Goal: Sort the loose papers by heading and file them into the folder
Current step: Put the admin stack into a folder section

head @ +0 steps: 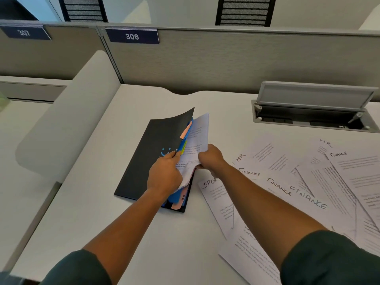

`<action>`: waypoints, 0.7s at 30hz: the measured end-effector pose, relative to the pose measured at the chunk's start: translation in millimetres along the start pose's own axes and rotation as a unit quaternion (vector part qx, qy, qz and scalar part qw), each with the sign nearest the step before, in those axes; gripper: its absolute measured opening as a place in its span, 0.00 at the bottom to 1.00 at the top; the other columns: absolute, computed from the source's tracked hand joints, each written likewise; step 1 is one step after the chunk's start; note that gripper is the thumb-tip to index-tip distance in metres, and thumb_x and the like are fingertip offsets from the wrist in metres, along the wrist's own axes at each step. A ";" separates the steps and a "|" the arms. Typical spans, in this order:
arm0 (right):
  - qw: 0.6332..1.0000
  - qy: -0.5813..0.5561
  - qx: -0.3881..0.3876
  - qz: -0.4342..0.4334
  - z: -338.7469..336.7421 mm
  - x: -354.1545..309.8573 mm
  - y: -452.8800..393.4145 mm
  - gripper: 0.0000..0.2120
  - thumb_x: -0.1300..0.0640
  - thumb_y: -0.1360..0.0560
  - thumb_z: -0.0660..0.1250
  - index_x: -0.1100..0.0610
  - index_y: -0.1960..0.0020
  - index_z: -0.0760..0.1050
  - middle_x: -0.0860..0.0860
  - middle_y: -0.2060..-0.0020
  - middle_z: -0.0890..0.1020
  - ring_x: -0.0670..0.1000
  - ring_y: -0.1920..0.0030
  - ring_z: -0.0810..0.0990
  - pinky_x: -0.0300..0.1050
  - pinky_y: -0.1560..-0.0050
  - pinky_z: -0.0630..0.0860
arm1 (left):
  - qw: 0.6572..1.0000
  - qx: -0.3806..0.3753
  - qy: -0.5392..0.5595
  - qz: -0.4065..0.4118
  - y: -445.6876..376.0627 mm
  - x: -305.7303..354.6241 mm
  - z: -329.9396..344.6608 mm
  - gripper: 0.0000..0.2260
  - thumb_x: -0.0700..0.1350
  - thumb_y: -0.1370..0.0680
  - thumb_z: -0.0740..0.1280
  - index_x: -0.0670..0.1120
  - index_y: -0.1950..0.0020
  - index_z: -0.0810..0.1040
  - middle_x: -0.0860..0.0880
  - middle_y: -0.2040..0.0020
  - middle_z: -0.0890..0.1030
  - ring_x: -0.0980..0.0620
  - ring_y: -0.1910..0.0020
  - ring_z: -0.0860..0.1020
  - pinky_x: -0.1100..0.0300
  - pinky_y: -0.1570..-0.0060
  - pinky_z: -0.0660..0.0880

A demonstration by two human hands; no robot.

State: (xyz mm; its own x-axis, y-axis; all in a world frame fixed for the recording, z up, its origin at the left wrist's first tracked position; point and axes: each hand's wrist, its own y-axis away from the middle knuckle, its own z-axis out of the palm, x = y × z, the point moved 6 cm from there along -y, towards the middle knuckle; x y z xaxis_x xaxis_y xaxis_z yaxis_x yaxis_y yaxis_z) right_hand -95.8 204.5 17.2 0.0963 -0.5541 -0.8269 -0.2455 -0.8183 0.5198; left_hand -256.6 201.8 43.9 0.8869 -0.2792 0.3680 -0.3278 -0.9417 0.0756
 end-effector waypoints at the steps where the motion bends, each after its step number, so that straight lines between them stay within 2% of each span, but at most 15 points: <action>1: 1.000 0.002 0.007 0.000 4.2 1.2 -0.8 0.13 0.62 0.27 0.64 0.59 0.43 0.77 0.58 0.50 0.82 0.58 0.53 0.82 0.52 0.60 0.84 | 1.000 0.003 0.001 0.004 -1.1 0.3 -0.1 0.27 0.47 0.21 0.66 0.50 0.23 0.65 0.49 0.28 0.72 0.46 0.36 0.76 0.52 0.42 0.79; 5: 0.999 0.028 -0.026 -0.017 26.1 1.9 -2.9 0.07 0.57 0.25 0.67 0.55 0.48 0.74 0.58 0.49 0.82 0.59 0.50 0.82 0.59 0.49 0.81 | 1.000 0.007 0.016 0.010 -5.1 -0.1 -1.2 0.24 0.48 0.21 0.65 0.51 0.24 0.68 0.48 0.30 0.75 0.48 0.36 0.77 0.52 0.37 0.76; 8: 0.995 0.059 -0.076 -0.024 38.6 2.1 -3.4 0.04 0.58 0.21 0.63 0.56 0.48 0.68 0.57 0.51 0.78 0.59 0.46 0.80 0.59 0.45 0.80 | 1.000 0.005 0.021 0.001 -5.7 -1.1 -0.6 0.24 0.46 0.20 0.65 0.51 0.24 0.67 0.48 0.28 0.73 0.47 0.33 0.75 0.53 0.34 0.73; 13: 0.992 0.119 0.031 -0.027 18.7 11.7 -22.2 0.11 0.57 0.25 0.68 0.56 0.46 0.71 0.56 0.47 0.79 0.55 0.49 0.80 0.55 0.48 0.81 | 1.000 -0.005 0.002 0.002 -4.6 -4.5 5.6 0.26 0.48 0.20 0.65 0.51 0.22 0.64 0.49 0.25 0.69 0.47 0.32 0.74 0.52 0.36 0.74; 18: 0.993 0.097 0.042 -0.045 23.0 13.0 -26.0 0.11 0.58 0.29 0.75 0.51 0.58 0.72 0.54 0.54 0.81 0.55 0.53 0.83 0.54 0.52 0.83 | 1.000 -0.009 0.002 0.007 -7.1 -6.6 15.7 0.25 0.49 0.20 0.66 0.50 0.24 0.66 0.47 0.27 0.72 0.46 0.34 0.75 0.50 0.37 0.76; 21: 0.993 0.096 0.058 -0.048 32.2 13.9 -27.9 0.08 0.59 0.29 0.74 0.52 0.58 0.74 0.53 0.55 0.82 0.54 0.54 0.83 0.54 0.54 0.83 | 1.000 0.015 -0.004 0.025 -6.9 -3.4 15.9 0.22 0.48 0.19 0.64 0.51 0.25 0.69 0.48 0.30 0.75 0.48 0.36 0.76 0.51 0.39 0.77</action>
State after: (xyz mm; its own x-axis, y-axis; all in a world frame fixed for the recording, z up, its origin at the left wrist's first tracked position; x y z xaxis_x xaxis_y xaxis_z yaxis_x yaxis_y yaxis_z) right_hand -118.6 224.6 -15.7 0.3033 -0.5028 -0.8094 -0.3350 -0.8515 0.4035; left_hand -252.1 206.3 27.4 0.8726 -0.3275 0.3623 -0.3617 -0.9318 0.0290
